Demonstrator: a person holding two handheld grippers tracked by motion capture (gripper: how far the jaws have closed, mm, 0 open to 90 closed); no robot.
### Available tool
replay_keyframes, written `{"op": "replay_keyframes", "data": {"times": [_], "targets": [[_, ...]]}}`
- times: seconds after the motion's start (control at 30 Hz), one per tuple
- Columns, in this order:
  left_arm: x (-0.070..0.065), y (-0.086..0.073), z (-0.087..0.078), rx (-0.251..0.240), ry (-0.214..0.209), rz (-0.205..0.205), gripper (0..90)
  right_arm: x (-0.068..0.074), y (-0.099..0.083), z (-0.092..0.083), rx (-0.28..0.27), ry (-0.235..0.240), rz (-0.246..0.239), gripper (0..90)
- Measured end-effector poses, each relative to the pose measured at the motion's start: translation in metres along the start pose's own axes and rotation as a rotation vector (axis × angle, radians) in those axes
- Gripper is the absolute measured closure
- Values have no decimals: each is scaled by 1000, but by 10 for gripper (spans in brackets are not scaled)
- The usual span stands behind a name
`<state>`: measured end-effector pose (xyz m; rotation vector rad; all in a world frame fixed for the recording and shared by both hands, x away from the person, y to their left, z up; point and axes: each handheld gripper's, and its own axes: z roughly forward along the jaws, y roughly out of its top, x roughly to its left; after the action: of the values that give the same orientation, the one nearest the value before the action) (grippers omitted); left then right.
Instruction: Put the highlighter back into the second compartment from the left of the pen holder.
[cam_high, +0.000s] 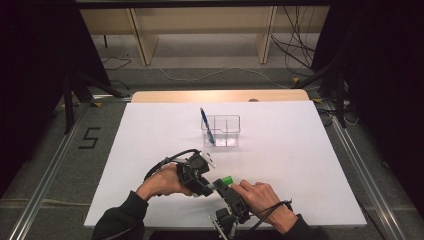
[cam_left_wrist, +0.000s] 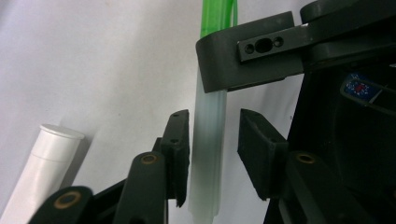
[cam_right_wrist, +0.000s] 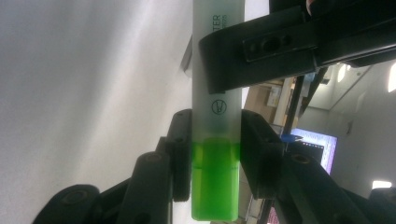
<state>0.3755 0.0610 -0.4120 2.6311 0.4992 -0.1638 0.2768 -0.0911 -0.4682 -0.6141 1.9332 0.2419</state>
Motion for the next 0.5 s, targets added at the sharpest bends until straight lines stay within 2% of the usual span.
{"op": "replay_keyframes", "data": {"times": [0.13,0.17,0.3,0.5], "targets": [[1,1,2,6,-7,4,653,1,0,0,-1,1,-3,673],[0,1,4,-2,-7,-7,658,1,1,0,-1,0,-4,673],[1,3,5,17,-6,11,680,2,1,0,-5,-2,-10,673],[3,2,6,21,-17,7,704,2,2,-1,-6,-4,-19,673]]}}
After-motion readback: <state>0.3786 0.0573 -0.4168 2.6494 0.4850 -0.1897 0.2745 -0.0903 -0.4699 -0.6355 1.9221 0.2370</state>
